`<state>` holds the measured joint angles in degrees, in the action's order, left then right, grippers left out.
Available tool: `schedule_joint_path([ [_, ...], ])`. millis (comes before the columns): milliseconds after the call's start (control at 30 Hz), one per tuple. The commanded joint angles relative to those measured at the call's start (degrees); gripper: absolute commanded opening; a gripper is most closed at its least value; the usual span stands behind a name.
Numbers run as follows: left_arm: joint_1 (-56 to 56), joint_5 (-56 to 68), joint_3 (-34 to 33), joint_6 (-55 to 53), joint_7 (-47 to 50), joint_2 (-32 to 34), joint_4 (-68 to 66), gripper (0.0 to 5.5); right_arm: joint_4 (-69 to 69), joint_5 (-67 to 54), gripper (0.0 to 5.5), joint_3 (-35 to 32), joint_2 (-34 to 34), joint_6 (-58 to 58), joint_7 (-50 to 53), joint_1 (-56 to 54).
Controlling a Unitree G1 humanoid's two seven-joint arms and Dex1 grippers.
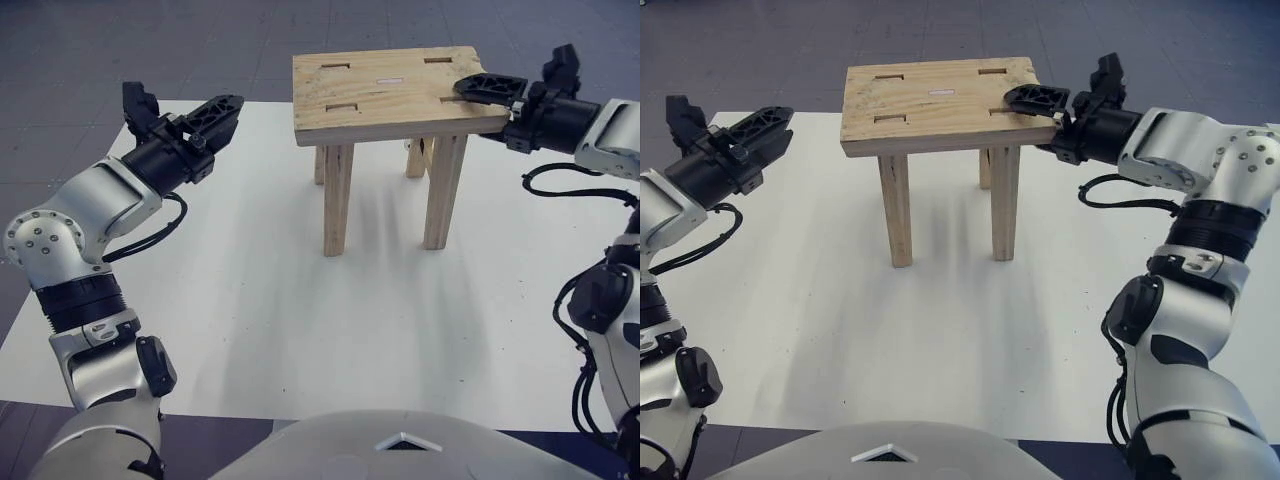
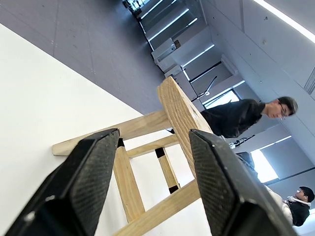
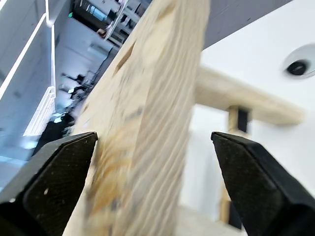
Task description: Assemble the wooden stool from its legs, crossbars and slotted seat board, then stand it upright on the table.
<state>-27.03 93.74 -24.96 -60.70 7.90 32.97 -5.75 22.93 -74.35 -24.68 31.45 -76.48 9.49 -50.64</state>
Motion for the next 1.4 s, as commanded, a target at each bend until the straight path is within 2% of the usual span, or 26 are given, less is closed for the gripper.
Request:
schedule_joint_path([
  [33,0.9,-2.0,-0.6,2.7,-0.1,-1.7,1.8,2.64,-7.2,8.0,4.27,-0.8,1.0,11.0,-1.5,-1.8],
  [100,0.9,-2.9,0.0,3.5,-1.2,-2.4,3.1,2.64,-11.1,11.2,4.27,0.1,-0.4,17.5,-3.0,-5.6],
  [167,1.3,-7.4,1.2,6.6,-2.9,-3.6,6.4,2.64,-15.2,18.7,4.27,5.3,-2.3,28.6,-9.1,-10.7],
  [300,3.5,-29.6,8.4,20.1,-8.6,-4.0,15.0,2.64,-13.3,35.2,4.27,16.0,-8.3,51.9,-19.8,-24.8],
  [400,5.4,-35.6,10.1,23.3,-9.7,-5.8,16.9,2.64,-5.9,41.0,4.27,19.7,-11.3,55.7,-24.0,-25.6],
  [467,7.5,-37.2,9.6,23.6,-9.6,-6.8,17.9,2.64,4.0,40.4,4.27,21.4,-14.4,42.3,-23.2,-18.7],
  [533,9.7,-36.2,8.4,22.1,-7.7,-8.4,18.7,2.64,10.8,38.7,4.27,24.0,-17.6,23.4,-23.0,-5.7],
  [600,12.1,-36.4,8.9,20.3,-5.7,-10.0,18.6,2.64,15.5,38.6,4.27,23.4,-20.2,14.3,-21.8,3.0],
  [633,12.7,-36.5,9.3,19.4,-4.7,-10.6,18.4,2.64,16.2,38.4,4.27,21.3,-21.0,14.5,-20.4,3.6],
  [700,13.0,-36.6,9.8,19.3,-4.1,-12.1,19.5,2.64,10.1,36.2,4.27,17.4,-21.6,19.8,-20.0,0.2],
  [800,11.3,-41.2,11.9,23.1,-5.9,-13.3,21.5,2.64,-9.7,29.4,4.27,7.4,-23.5,30.7,-15.9,-4.4],
  [900,12.8,-49.1,13.2,28.9,-7.6,-13.1,23.3,2.64,-26.5,29.4,4.27,3.7,-22.7,37.5,-12.8,-3.5],
  [1000,15.8,-54.1,13.4,32.8,-8.3,-14.1,24.8,2.64,-33.6,30.0,4.27,1.2,-19.3,37.7,-10.0,-1.3],
  [1067,18.2,-57.3,14.2,34.8,-9.1,-14.4,25.0,2.64,-35.2,38.5,4.27,4.6,-12.5,38.8,-11.8,7.7],
  [1133,20.5,-60.4,14.9,37.3,-9.9,-15.2,25.0,2.64,-34.1,44.9,4.27,6.1,-8.7,40.9,-13.2,17.7],
  [1200,24.0,-65.5,16.0,41.8,-10.4,-15.8,24.3,2.64,-30.0,51.8,4.27,7.1,-8.2,47.5,-13.5,27.6],
  [1267,26.5,-71.1,17.2,47.4,-10.6,-16.7,21.5,2.64,-27.2,57.7,4.27,11.3,-9.9,55.4,-15.3,37.6],
  [1400,28.5,-77.7,18.1,55.1,-11.5,-17.8,16.6,2.64,-28.1,62.4,4.27,16.7,-13.2,64.9,-18.2,47.7],
])
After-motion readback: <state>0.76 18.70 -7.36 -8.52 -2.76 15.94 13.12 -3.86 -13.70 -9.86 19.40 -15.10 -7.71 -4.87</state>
